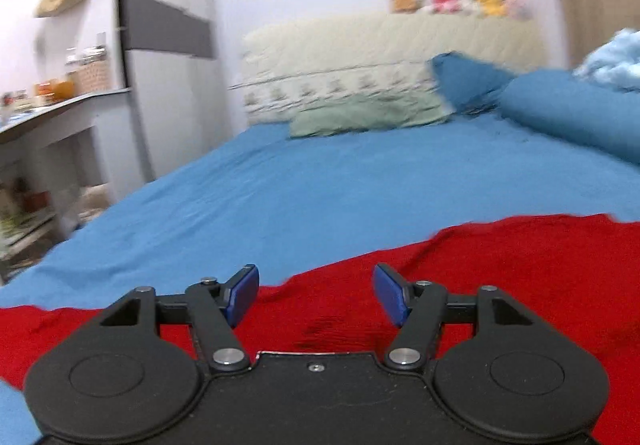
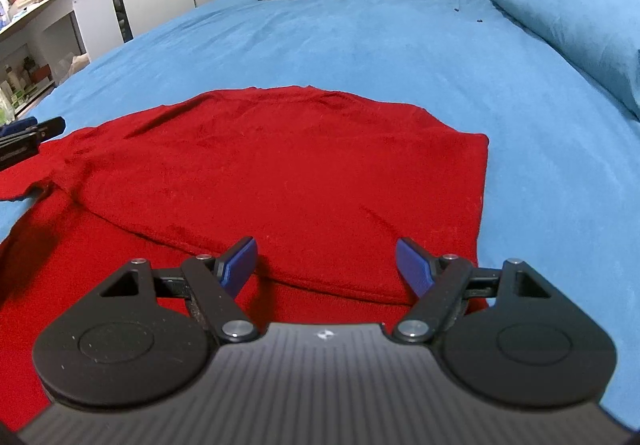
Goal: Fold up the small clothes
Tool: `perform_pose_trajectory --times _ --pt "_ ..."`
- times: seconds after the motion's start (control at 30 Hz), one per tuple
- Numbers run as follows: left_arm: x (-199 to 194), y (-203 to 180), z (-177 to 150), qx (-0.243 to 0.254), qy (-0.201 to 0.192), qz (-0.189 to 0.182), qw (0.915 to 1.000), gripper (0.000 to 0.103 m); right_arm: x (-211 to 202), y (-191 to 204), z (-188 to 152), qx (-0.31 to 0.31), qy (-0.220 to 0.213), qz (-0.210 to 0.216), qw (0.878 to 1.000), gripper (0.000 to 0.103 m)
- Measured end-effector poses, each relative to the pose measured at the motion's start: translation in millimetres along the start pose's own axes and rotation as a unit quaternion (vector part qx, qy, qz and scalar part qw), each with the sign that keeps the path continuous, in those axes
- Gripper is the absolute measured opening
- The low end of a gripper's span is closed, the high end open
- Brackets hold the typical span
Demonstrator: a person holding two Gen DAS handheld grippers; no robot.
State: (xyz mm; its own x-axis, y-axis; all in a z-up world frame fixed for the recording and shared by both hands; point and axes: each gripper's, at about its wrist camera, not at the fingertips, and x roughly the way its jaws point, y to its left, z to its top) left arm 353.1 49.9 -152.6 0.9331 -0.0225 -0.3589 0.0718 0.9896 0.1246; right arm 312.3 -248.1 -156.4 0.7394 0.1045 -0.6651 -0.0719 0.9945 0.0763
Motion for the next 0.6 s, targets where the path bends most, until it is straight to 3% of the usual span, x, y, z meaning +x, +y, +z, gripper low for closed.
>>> perform_pose_trajectory --times 0.1,0.17,0.27,0.47,0.6 --pt "9 -11 -2 0.013 0.038 -0.079 0.9961 0.068 5 1 0 -0.003 0.003 -0.001 1.000 0.092" --pt "25 -19 -5 0.017 0.073 -0.101 0.9921 0.069 9 3 -1 -0.007 0.005 -0.006 1.000 0.092" --pt "58 -18 -17 0.005 0.137 -0.083 0.9871 0.070 14 0 -8 -0.015 0.013 -0.017 1.000 0.092" --pt "74 7 -11 -0.065 0.147 -0.080 0.9837 0.074 5 -11 -24 -0.032 0.014 -0.027 0.999 0.093" --pt "70 9 -8 -0.068 0.138 -0.083 0.9847 0.075 0 -10 -24 -0.039 0.016 -0.031 0.999 0.093"
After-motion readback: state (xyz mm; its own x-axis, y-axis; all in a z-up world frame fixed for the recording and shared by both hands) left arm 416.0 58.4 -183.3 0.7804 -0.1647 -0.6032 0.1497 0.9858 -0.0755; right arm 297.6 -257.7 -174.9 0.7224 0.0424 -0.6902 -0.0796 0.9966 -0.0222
